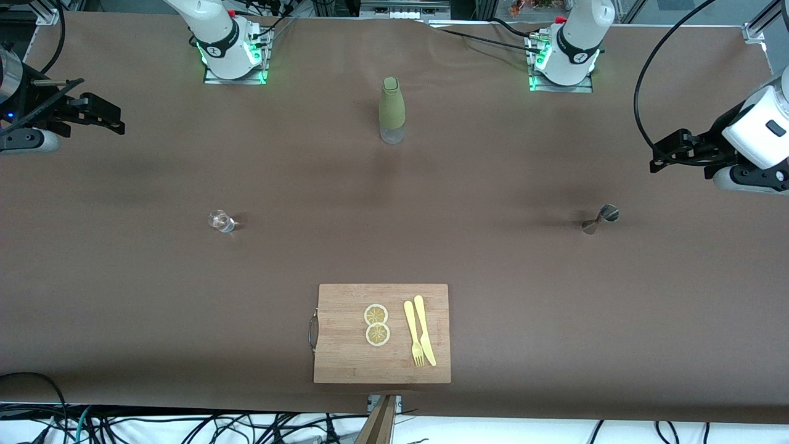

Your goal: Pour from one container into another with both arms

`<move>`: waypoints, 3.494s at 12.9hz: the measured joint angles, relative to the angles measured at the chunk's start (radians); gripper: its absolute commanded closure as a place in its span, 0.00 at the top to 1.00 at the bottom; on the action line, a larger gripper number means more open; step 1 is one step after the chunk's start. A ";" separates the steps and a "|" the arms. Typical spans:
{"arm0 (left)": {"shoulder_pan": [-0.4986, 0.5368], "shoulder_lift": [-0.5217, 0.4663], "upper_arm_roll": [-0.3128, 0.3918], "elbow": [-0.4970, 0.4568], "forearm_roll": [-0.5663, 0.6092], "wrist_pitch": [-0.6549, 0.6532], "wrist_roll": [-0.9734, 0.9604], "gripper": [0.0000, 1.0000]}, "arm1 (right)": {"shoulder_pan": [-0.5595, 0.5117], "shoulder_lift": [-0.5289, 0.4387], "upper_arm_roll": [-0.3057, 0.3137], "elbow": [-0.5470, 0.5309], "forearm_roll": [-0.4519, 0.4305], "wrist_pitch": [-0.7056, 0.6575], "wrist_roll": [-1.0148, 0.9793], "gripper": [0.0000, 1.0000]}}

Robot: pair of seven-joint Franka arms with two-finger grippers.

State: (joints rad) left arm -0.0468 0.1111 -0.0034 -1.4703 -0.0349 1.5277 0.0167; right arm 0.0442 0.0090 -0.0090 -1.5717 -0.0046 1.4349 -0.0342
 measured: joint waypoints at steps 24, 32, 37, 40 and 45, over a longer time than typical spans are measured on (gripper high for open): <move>0.019 0.010 0.137 -0.039 -0.031 -0.005 0.286 1.00 | -0.010 0.041 -0.009 -0.001 0.000 -0.006 -0.005 1.00; 0.103 0.018 0.297 -0.160 -0.362 -0.009 1.034 1.00 | -0.064 0.140 -0.012 -0.006 0.000 -0.018 -0.376 1.00; 0.142 0.036 0.471 -0.349 -0.611 -0.009 1.586 1.00 | -0.171 0.242 -0.016 -0.033 0.060 0.076 -0.787 1.00; 0.208 0.104 0.500 -0.485 -0.769 -0.007 1.940 1.00 | -0.243 0.294 -0.019 -0.056 0.175 0.139 -1.027 1.00; 0.246 0.313 0.499 -0.533 -0.970 -0.015 2.338 1.00 | -0.249 0.311 -0.028 -0.212 0.325 0.332 -1.353 0.99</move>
State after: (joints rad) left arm 0.1996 0.4237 0.4954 -2.0031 -1.0053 1.5125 2.3544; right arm -0.2048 0.3196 -0.0374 -1.7836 0.3200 1.7669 -1.3868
